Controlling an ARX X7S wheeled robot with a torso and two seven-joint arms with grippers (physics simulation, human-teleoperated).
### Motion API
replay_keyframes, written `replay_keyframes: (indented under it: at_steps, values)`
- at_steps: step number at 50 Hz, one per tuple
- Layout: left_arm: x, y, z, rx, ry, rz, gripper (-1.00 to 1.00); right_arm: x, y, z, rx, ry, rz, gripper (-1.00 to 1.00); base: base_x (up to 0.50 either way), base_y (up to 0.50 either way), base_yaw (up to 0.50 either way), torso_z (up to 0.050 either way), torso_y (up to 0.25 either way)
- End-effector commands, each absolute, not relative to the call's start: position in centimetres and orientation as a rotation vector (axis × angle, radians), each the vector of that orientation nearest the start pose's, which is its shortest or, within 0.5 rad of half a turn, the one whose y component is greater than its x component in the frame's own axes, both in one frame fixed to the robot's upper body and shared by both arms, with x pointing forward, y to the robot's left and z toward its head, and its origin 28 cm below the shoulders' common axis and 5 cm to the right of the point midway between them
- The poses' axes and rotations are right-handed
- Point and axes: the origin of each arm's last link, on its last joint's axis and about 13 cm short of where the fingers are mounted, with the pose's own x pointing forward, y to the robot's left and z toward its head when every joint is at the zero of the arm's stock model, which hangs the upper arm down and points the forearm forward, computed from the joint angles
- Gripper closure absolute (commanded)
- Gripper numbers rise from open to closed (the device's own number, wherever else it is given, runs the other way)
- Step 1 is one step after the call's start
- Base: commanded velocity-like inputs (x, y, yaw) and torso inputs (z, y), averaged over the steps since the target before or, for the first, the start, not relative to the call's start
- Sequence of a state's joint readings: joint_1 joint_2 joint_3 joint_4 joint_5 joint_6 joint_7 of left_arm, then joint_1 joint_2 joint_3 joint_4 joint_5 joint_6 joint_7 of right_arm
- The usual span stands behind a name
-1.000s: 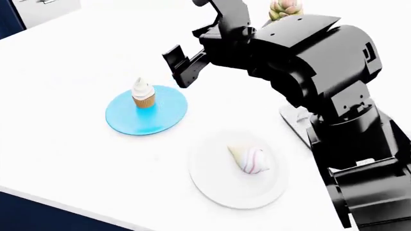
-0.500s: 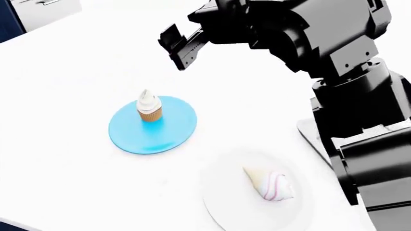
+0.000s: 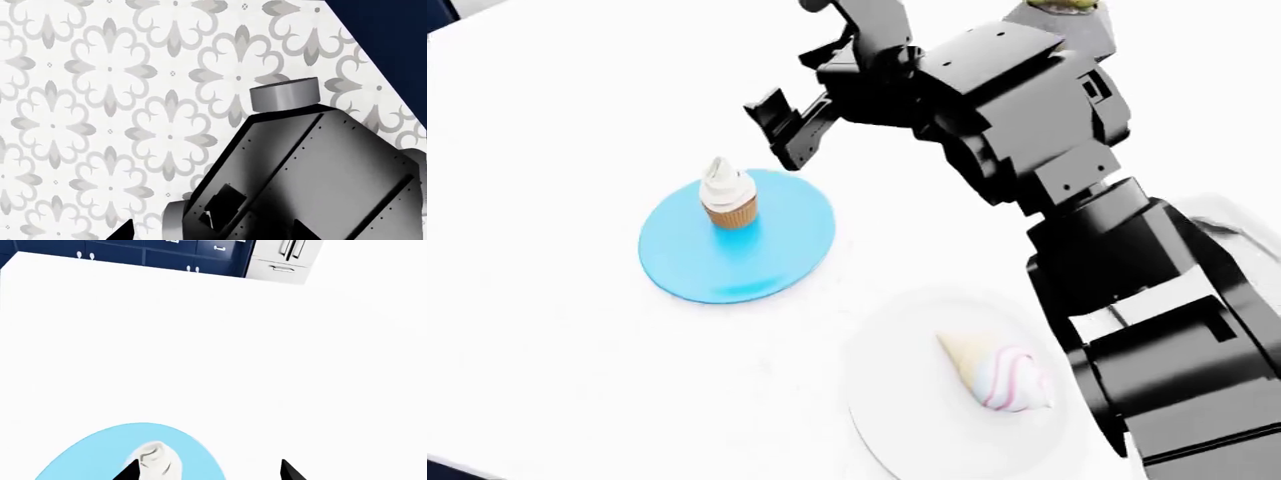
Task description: Move the dessert items from the plate to the tray.
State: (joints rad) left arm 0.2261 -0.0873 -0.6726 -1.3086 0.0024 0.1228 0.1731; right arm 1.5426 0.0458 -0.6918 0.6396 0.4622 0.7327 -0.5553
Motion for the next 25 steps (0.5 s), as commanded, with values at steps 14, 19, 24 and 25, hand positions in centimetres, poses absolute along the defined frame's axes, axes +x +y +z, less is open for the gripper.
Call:
replay_keyframes:
  at_steps: [14, 19, 24, 25]
  values:
    - [-7.7, 26.1, -15.3, -0.379, 1.276, 0.549, -1.00, 39.5, -1.9, 31.1, -0.273, -0.015, 1.176, -1.00, 0.00, 0.00, 0.00, 0.000, 0.000]
    - [-7.9, 26.1, -15.3, -0.386, 1.275, 0.549, -1.00, 39.7, -1.1, 29.8, -0.305, 0.068, 1.240, -1.00, 0.00, 0.00, 0.00, 0.000, 0.000]
    - [-7.9, 26.0, -15.3, -0.390, 1.279, 0.550, -1.00, 40.4, -0.7, 29.4, -0.314, 0.094, 1.249, -1.00, 0.00, 0.00, 0.00, 0.000, 0.000]
    - [-7.9, 26.0, -15.3, -0.390, 1.280, 0.550, -1.00, 40.5, -0.7, 29.2, -0.319, 0.098, 1.250, -1.00, 0.00, 0.00, 0.00, 0.000, 0.000]
